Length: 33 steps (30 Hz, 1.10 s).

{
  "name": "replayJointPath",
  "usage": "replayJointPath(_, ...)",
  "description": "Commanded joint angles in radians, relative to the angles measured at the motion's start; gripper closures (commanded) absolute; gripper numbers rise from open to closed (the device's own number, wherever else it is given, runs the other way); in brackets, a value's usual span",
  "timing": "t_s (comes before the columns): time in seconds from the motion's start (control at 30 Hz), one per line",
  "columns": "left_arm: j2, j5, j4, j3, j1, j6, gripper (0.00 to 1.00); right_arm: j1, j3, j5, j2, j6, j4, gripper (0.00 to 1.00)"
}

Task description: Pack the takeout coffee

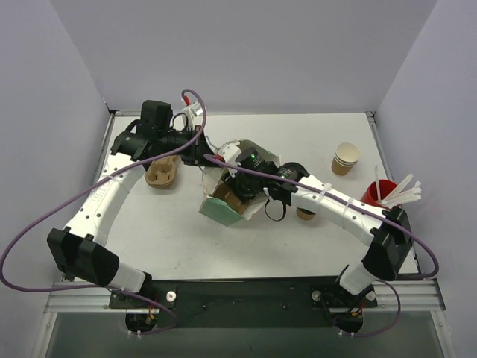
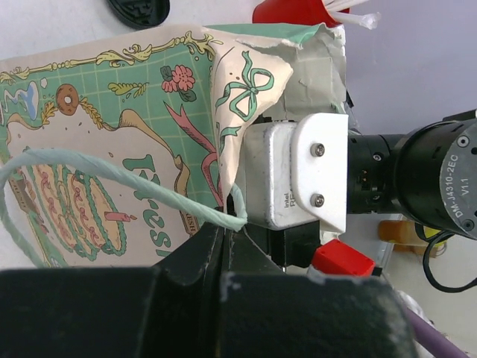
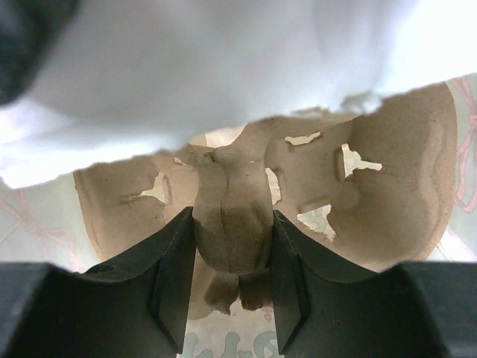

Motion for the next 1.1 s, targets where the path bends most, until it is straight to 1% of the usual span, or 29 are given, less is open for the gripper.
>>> replayJointPath(0.0,-0.04,0.087,0.139,-0.05,0.04,-0.072,1.0,0.006,0.06,-0.071,0.049,-0.009,-0.1,0.7)
replayJointPath(0.17,-0.03,0.132,0.211,-0.129,0.091,-0.134,1.0,0.006,0.097,-0.095,0.08,-0.032,-0.126,0.7)
replayJointPath(0.4,0.027,0.127,0.178,-0.096,0.102,-0.112,1.0,0.003,0.16,-0.105,0.152,-0.077,-0.173,0.7)
replayJointPath(0.57,0.047,0.115,0.156,-0.079,0.1,-0.095,1.0,0.002,0.2,-0.11,0.201,-0.091,-0.193,0.66)
replayJointPath(0.9,0.053,0.093,0.13,-0.068,0.1,-0.075,1.0,0.0,0.212,-0.073,0.218,-0.118,-0.216,0.63)
replayJointPath(1.07,0.053,0.093,0.125,-0.068,0.1,-0.075,1.0,0.001,0.223,-0.059,0.224,-0.126,-0.224,0.6)
